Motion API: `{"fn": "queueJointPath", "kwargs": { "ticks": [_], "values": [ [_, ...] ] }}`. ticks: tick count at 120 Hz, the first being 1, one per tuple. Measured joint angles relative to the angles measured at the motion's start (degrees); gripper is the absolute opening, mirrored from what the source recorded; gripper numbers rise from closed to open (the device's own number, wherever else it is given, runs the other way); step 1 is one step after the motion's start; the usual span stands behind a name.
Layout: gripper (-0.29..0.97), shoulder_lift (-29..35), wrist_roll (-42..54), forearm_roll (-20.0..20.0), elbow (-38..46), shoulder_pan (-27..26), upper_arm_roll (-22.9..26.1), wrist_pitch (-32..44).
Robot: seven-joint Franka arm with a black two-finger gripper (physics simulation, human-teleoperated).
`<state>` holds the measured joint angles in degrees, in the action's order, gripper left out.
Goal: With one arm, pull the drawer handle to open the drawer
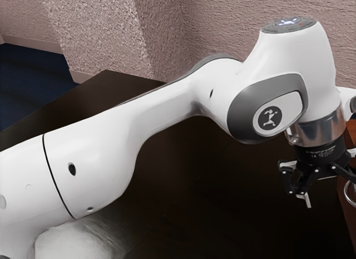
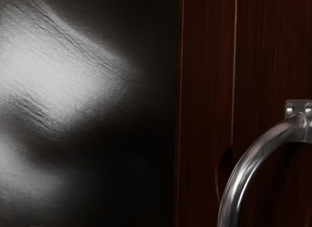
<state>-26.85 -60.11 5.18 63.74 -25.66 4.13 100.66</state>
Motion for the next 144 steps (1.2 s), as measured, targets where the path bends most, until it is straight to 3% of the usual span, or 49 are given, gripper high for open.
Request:
{"fn": "queueJointPath", "kwargs": {
  "ticks": [42, 144],
  "values": [
    [0.47, -0.02, 0.57, 0.85, 0.91, 0.23, -0.12, 0.17],
    [0.46, 6.32, 0.9, 1.44, 9.26, 1.23, -1.11, 0.16]
  ]
}}
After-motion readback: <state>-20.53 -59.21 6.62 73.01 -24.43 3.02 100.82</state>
